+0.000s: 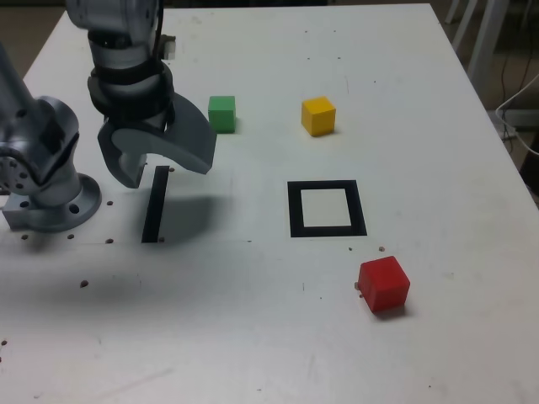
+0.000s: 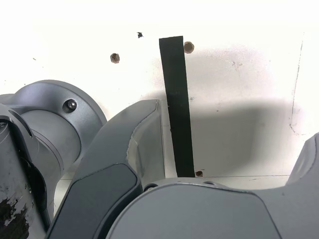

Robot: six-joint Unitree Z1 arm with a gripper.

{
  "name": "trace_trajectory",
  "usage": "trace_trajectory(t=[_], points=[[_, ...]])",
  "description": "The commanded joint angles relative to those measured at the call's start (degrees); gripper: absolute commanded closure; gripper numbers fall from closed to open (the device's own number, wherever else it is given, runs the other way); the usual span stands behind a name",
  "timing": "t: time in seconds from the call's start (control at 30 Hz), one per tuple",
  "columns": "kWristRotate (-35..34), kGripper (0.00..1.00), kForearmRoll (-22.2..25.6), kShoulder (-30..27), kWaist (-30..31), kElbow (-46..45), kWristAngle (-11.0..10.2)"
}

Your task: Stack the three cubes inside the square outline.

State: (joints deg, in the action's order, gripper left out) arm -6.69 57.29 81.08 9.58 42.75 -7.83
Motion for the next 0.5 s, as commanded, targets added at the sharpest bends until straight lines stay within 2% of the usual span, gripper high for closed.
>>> trace_trajectory(t=[0.0,0.23,0.47], points=[[-0.08,0.0,-0.07,-0.19,-0.08,0.09,-0.08],[-0.11,0.0,0.16,-0.22,-0.11,0.11,-0.29],[0.74,0.0,2.37,-0.29,-2.23,0.21,-3.31]])
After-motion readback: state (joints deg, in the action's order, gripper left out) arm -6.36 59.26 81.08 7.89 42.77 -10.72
